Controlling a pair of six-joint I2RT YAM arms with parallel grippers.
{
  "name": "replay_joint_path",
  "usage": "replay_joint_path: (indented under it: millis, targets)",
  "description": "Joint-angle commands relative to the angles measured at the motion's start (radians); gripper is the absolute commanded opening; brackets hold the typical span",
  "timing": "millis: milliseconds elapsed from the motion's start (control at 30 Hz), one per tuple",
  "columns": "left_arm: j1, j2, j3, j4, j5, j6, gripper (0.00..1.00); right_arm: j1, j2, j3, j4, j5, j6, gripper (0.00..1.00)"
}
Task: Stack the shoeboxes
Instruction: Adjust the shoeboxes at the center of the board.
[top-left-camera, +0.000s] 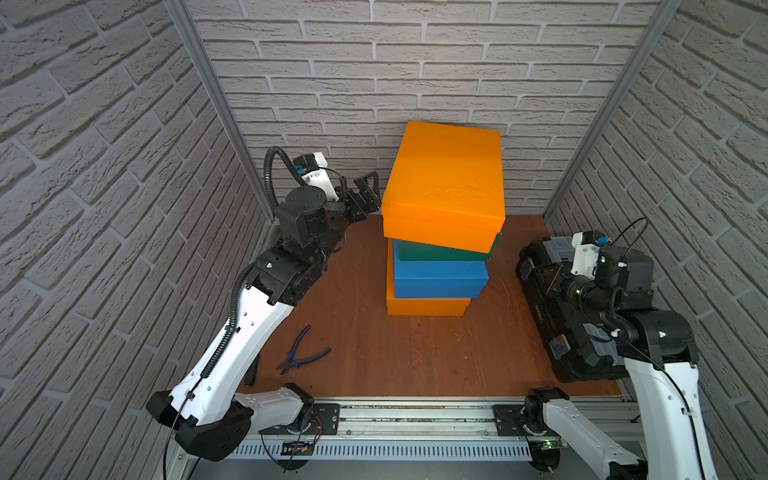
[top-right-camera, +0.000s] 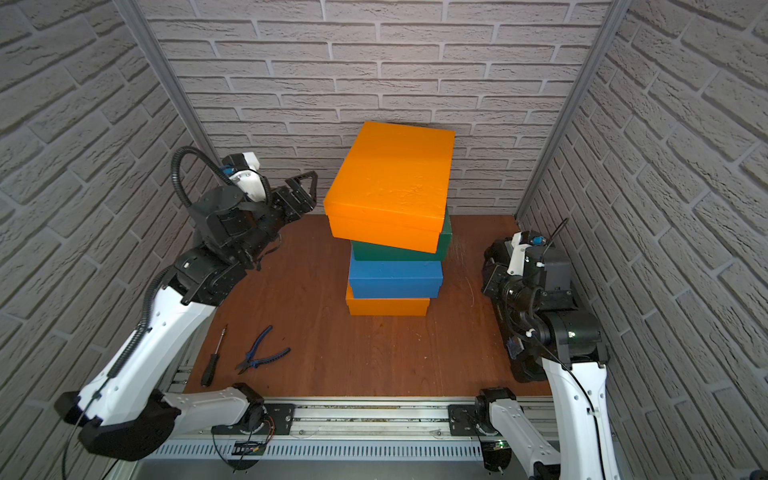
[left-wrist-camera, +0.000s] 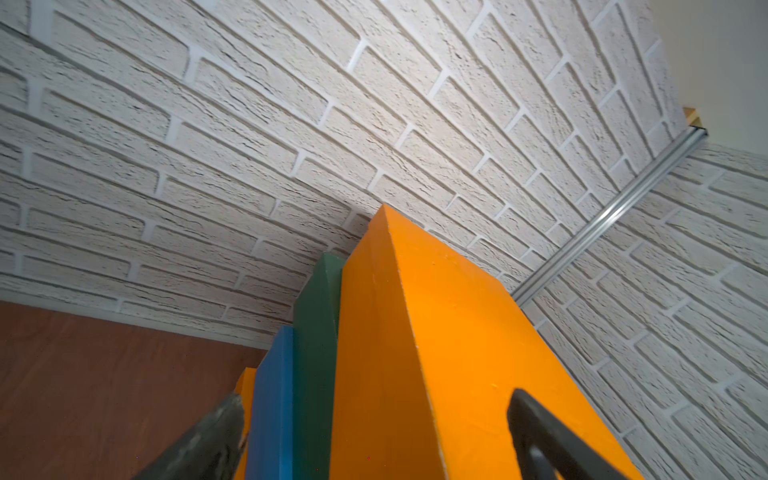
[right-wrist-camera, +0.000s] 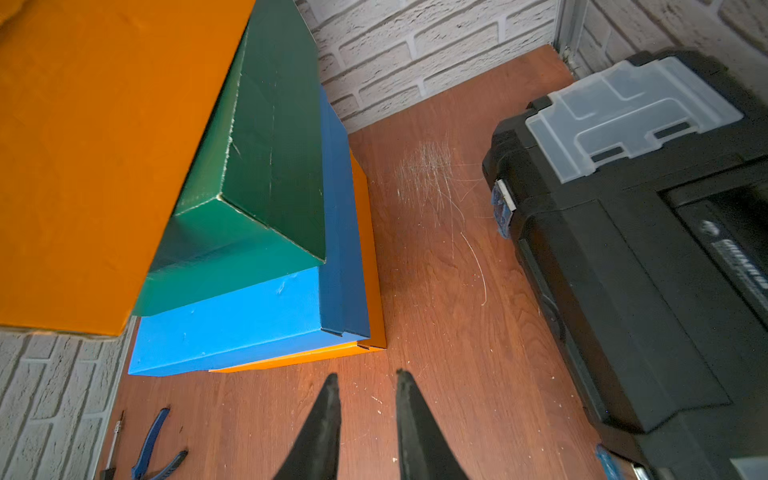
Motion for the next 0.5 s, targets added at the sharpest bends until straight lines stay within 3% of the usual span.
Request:
replay_joint_path:
  millis: [0, 100, 333, 467]
  targets:
    - [0.060, 0.011, -0.046, 0.012, 0.047, -0.057, 0.98, -0.005, 0.012, -0.041, 0.166, -0.042, 0.003, 0.27]
    - [0.117, 0.027, -0.077, 0.013, 0.092, -0.100, 0.98, -0.038, 0.055, -0.078, 0.222, -0.084, -0.003, 0.26]
    - [0.204, 0.060, -0.158, 0.029, 0.135, -0.163, 0.98, -0.187, 0.188, -0.179, 0.388, -0.289, 0.051, 0.09]
    - [0.246, 0.069, -0.220, 0.046, 0.157, -0.208, 0.98, -0.207, 0.291, -0.206, 0.443, -0.350, 0.056, 0.08]
